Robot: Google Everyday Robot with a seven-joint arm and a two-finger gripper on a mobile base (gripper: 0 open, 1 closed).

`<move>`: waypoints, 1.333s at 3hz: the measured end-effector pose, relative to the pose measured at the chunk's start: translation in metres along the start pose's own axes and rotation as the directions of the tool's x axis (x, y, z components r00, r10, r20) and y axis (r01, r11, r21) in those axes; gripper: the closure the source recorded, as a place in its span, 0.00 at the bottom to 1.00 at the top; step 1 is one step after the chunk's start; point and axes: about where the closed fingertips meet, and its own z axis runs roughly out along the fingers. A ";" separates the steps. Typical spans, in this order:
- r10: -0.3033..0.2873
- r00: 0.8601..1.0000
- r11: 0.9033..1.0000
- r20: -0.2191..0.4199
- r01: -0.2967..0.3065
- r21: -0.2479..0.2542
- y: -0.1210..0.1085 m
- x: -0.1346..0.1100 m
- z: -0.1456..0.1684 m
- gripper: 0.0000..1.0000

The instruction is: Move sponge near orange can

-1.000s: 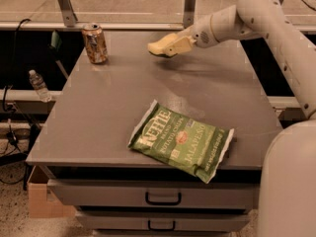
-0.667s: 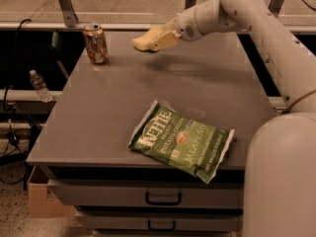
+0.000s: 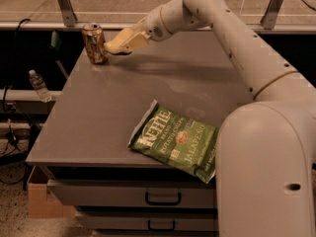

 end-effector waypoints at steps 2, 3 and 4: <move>-0.014 0.999 0.999 -0.038 0.013 -0.043 0.010 0.007 0.023 0.83; -0.017 0.999 0.998 -0.051 0.014 -0.061 0.014 0.012 0.028 0.58; -0.019 0.998 0.997 -0.057 0.014 -0.079 0.019 0.015 0.032 0.36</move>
Offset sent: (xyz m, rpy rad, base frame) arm -0.0036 0.0145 -0.0248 -0.0641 0.0324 0.0425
